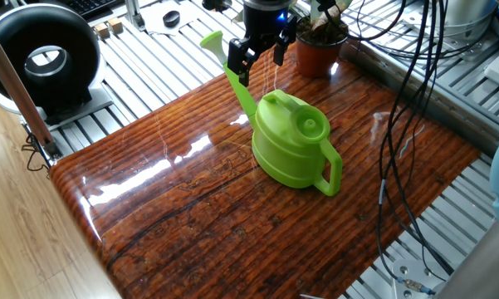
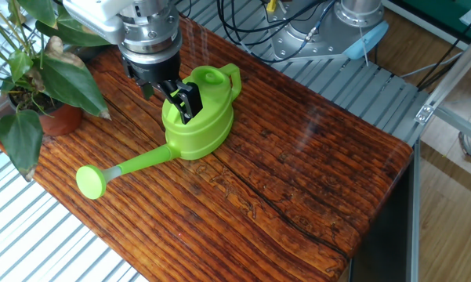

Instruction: Water the plant

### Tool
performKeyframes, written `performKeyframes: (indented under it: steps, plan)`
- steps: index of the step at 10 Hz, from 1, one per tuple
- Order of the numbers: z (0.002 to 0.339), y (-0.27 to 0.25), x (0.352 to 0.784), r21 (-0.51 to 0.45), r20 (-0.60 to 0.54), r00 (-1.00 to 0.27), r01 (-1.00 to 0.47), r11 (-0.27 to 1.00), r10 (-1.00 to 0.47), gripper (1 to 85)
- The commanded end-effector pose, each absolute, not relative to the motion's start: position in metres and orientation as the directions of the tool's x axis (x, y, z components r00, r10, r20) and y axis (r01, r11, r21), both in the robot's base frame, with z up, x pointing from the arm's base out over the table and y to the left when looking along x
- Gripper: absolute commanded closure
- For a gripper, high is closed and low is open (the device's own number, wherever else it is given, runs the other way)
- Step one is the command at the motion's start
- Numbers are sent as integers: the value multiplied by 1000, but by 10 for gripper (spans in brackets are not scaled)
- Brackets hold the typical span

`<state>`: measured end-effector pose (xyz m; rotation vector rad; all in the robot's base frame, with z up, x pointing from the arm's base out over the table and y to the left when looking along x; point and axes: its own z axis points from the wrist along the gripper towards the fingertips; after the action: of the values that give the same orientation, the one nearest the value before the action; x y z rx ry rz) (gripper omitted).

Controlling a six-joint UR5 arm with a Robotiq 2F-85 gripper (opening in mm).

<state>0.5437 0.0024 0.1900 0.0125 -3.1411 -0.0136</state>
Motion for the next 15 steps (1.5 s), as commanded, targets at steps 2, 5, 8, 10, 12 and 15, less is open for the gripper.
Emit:
performKeyframes:
  steps: [2, 5, 8, 10, 12, 15]
  plan:
    - [194, -33, 566, -129, -101, -992, 93, 987, 80, 843]
    - [194, -27, 565, -116, -95, -992, 95, 989, 84, 843]
    - [197, -22, 558, -106, -81, -993, 96, 990, 88, 843]
    - [203, -18, 552, -104, -80, -991, 113, 988, 105, 843]
    - [209, -2, 541, -60, -58, -992, 113, 992, 110, 843]
    - [214, 5, 524, -45, -40, -993, 117, 992, 115, 843]
